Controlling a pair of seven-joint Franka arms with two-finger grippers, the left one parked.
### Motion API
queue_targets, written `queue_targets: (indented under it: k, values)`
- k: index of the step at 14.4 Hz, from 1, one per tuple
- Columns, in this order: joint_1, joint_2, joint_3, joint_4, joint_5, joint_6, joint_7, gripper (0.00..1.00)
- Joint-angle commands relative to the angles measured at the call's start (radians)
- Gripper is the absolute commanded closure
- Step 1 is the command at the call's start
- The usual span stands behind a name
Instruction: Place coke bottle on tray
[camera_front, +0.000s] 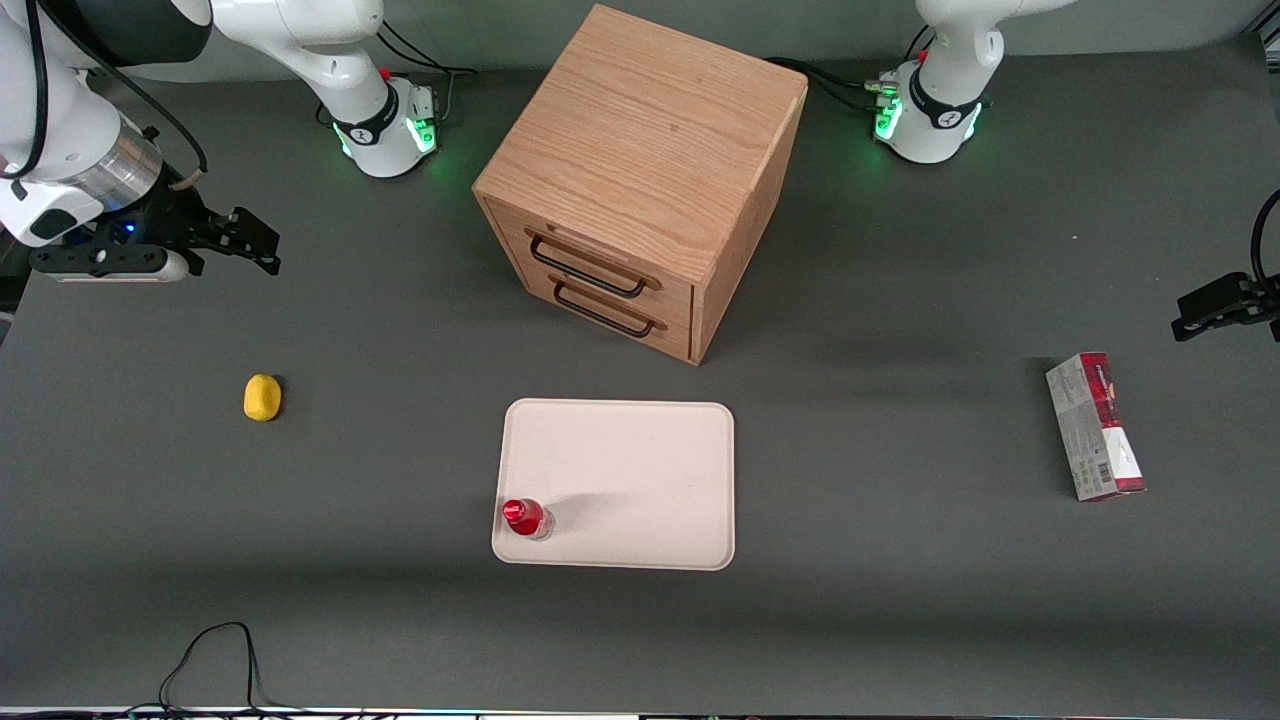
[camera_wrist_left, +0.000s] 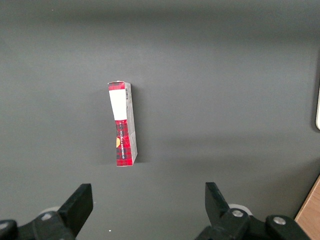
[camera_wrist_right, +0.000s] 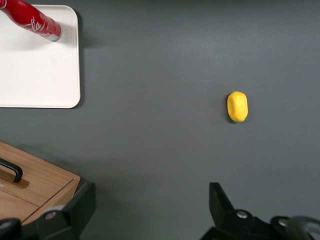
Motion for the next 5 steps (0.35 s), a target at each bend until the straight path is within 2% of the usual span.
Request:
queue_targets:
  k: [1, 3, 5]
  values:
    - [-0.003, 0.039, -0.007, 0.047, 0.028, -0.003, -0.027, 0.0]
    - [-0.003, 0.045, -0.024, 0.069, 0.063, -0.003, -0.027, 0.0]
    - [-0.001, 0.046, -0.024, 0.092, 0.069, -0.012, -0.029, 0.0]
